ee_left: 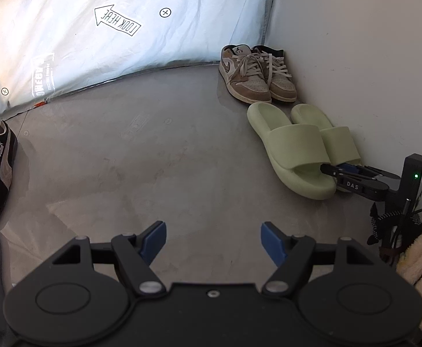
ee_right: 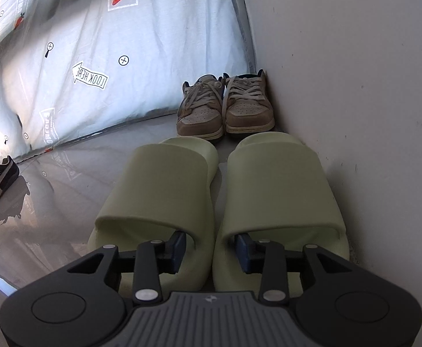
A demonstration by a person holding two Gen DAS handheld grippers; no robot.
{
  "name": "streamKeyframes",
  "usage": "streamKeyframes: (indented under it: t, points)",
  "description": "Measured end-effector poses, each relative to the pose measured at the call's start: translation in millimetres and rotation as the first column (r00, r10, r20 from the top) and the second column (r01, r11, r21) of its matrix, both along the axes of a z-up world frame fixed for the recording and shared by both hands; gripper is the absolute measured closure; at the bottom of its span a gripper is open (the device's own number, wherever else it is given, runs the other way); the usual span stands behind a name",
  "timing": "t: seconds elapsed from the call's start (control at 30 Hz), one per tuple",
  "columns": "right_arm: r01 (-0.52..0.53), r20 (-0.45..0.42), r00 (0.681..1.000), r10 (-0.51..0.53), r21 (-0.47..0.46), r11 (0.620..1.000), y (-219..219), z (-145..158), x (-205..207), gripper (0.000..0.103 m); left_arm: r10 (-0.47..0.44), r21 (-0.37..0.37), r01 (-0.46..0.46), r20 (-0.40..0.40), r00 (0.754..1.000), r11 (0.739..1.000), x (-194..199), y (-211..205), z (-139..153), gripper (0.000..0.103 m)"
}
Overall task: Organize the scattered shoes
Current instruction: 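Set the green slides down in front of the tan sneakers, open the right gripper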
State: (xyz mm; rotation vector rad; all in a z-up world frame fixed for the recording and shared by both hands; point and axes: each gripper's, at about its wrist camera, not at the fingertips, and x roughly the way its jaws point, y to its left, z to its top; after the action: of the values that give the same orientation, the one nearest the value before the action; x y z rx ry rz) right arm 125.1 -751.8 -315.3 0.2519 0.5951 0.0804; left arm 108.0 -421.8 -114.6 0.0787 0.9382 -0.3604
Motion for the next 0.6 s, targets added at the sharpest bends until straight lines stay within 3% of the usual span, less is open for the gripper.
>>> streamKeyframes:
  t: [0.2,0.33,0.47,0.5,0.6]
  points:
    - [0.022,-0.009,1.000,-0.022,-0.031,0.999,-1,1,1,0.060,0.016,-0.006,-0.016,-0.014,1.000,1.000,2,3,-2,0.030]
    - [0.048,-0.019,0.999,-0.051,-0.107,0.993,13,4,3,0.055,0.019,-0.008,-0.019,-0.012,1.000,1.000,2,4,-1,0.030]
    - [0.078,-0.026,0.996,-0.081,-0.088,0.993,12,5,1,0.054,0.025,-0.012,-0.025,-0.007,1.000,1.000,1,8,-1,0.030]
    - [0.082,-0.033,0.996,-0.085,-0.087,0.993,11,5,1,0.052,0.027,-0.014,-0.028,-0.006,1.000,1.000,0,9,0,0.030]
    - [0.103,-0.046,0.993,-0.106,-0.066,0.993,8,8,-3,0.029,0.041,-0.023,-0.040,0.007,0.999,0.999,0,14,2,0.030]
